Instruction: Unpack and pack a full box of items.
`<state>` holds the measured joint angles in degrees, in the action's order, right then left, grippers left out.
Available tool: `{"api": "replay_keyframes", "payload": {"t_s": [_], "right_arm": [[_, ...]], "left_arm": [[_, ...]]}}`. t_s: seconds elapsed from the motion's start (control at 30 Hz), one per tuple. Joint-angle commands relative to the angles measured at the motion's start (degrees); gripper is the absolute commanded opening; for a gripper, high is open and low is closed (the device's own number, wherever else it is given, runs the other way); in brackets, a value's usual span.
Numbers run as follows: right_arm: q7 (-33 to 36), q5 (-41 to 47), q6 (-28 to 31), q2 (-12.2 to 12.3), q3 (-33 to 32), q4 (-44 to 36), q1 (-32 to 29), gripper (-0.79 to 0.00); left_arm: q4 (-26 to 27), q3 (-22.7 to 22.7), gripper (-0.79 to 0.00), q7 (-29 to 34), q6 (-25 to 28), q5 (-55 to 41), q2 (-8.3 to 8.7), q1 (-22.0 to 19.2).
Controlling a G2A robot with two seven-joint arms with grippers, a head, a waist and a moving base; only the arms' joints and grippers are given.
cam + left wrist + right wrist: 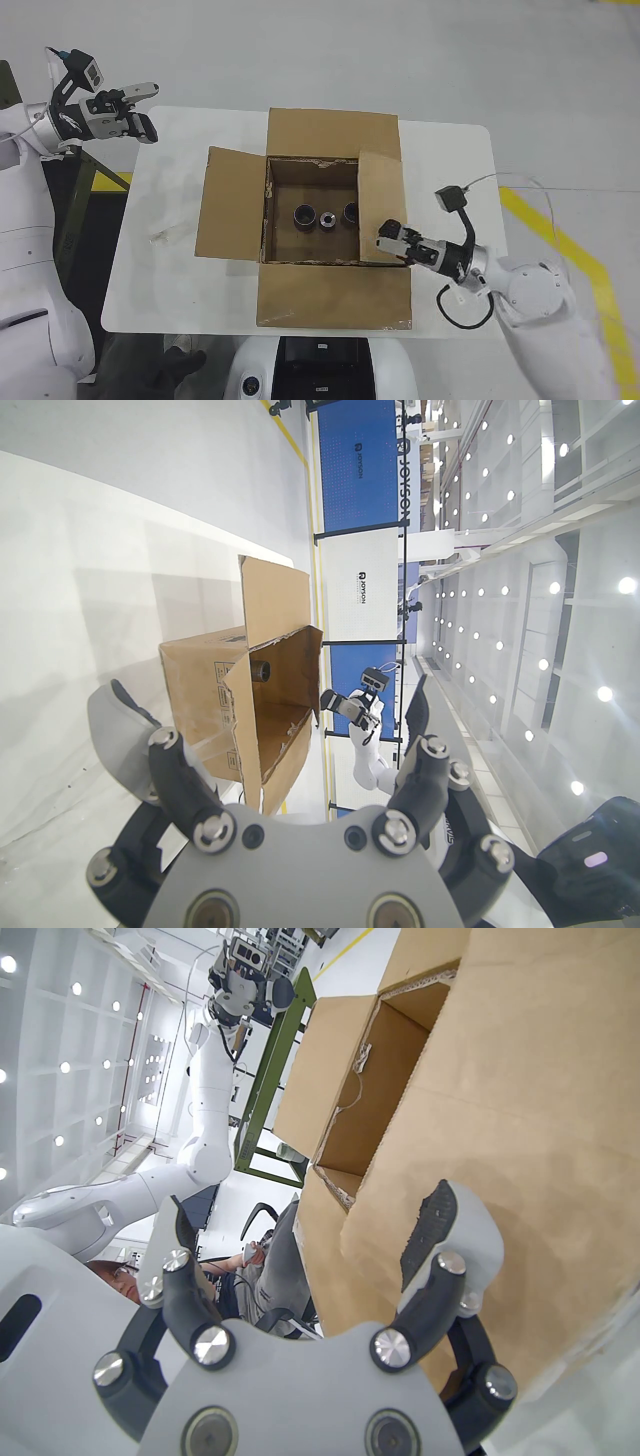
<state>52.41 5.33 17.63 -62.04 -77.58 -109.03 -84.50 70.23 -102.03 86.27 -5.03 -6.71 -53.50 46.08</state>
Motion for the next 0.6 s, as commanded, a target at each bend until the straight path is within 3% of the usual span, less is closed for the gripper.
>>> {"api": "replay_keyframes", "payload": {"t_s": [0.0, 0.57], "right_arm": [[-0.1, -0.9, -0.2, -0.1, 1.1, 0.4, 0.7, 0.0], [-2.9, -7.3, -1.6, -0.2, 6.1, 2.4, 3.6, 0.0]], "left_arm": [[0.0, 0.0, 0.0, 0.0, 0.0, 0.0, 0.0, 0.0], [0.0, 0.0, 0.0, 0.0, 0.0, 0.0, 0.0, 0.0]]}}
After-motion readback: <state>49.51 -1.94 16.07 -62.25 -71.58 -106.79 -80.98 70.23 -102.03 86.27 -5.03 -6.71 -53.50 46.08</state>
